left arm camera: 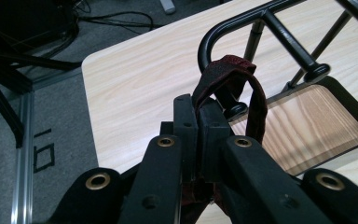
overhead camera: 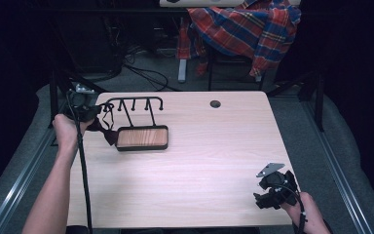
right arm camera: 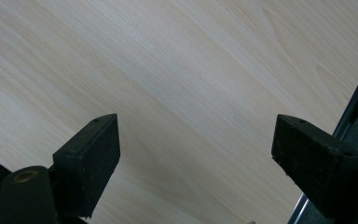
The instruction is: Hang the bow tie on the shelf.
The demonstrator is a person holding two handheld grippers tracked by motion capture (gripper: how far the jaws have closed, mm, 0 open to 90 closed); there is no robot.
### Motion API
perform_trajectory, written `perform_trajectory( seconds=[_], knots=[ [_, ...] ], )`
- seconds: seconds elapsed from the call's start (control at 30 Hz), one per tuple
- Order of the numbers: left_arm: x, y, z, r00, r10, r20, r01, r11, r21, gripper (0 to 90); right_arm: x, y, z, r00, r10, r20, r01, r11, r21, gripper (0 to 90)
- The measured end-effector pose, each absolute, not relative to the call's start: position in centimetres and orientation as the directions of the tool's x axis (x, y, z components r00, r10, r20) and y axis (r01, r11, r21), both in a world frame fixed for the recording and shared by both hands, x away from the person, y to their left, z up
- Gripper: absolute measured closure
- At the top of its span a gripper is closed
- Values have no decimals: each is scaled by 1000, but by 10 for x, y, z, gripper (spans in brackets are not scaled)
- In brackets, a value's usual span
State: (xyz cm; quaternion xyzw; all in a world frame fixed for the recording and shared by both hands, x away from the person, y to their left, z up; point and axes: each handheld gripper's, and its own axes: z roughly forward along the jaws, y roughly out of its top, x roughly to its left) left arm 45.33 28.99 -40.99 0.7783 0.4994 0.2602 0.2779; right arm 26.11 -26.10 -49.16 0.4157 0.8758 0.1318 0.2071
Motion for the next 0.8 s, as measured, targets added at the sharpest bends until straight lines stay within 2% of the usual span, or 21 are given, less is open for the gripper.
perform_trajectory(
  seconds=[0.57,0.8],
  knots=[
    [459,293,-422,348,931,113,666,-330,669,879,261,-261,-491,-569,780,-258,672,623,400,150],
    [462,293,-427,316,945,82,661,-282,695,879,260,-260,-491,-571,778,-262,671,626,398,150]
  ],
)
